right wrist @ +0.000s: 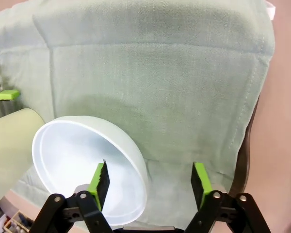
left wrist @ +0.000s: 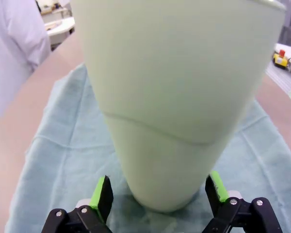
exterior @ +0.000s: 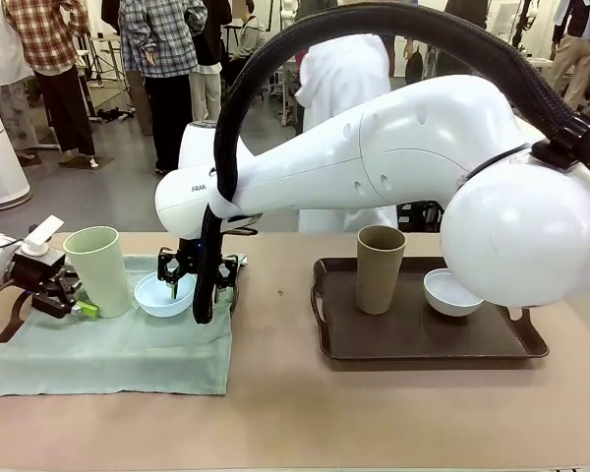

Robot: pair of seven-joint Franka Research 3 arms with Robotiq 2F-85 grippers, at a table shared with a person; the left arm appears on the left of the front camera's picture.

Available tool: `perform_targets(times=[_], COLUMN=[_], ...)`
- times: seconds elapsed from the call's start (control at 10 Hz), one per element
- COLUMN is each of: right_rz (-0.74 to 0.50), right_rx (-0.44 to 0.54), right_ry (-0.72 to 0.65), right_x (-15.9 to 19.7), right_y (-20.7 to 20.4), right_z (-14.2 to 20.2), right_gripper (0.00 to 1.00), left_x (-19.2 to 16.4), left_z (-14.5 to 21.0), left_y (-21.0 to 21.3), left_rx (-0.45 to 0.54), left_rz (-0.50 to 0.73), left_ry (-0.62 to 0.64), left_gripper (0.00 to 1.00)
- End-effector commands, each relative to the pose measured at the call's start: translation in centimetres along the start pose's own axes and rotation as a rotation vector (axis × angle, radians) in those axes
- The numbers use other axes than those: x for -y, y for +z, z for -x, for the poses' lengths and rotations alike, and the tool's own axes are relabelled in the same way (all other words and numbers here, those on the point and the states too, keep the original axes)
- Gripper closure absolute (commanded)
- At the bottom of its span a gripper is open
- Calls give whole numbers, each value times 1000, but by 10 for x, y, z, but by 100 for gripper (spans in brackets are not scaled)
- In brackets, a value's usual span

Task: Set up a tray with a mat and arrange the tableware.
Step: Place the Picnic Bowl and Reusable plastic cup back onto the Handle tray in front of the human's position.

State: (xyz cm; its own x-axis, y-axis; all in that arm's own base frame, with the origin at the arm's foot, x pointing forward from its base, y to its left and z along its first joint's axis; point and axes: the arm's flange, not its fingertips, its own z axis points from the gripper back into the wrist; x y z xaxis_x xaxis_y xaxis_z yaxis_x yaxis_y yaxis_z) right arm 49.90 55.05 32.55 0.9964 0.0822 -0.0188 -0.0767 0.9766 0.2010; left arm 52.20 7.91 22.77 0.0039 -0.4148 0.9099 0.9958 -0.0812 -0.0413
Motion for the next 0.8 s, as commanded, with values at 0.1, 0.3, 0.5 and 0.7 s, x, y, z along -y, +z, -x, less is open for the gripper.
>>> perform_targets(times=[0.1,0.3,0.5,0.7], right_rz=[12,36,67,73], right_rx=[-14,-17,-7,14], right_ry=[-10,-25,-51,-83], right_x=[8,15,26,37], right_y=[12,26,51,75], right_z=[9,16,25,32], right_gripper=[0,0,0,0], left_x=[13,24,43,61], left_z=[-12,-26,-68,-122], left_y=[25,43,58,71], left_rx=[-75,-150,-279,-420], left_rz=[9,-1,-32,-136], left_ry=[33,43,85,91], left_gripper=[0,0,0,0])
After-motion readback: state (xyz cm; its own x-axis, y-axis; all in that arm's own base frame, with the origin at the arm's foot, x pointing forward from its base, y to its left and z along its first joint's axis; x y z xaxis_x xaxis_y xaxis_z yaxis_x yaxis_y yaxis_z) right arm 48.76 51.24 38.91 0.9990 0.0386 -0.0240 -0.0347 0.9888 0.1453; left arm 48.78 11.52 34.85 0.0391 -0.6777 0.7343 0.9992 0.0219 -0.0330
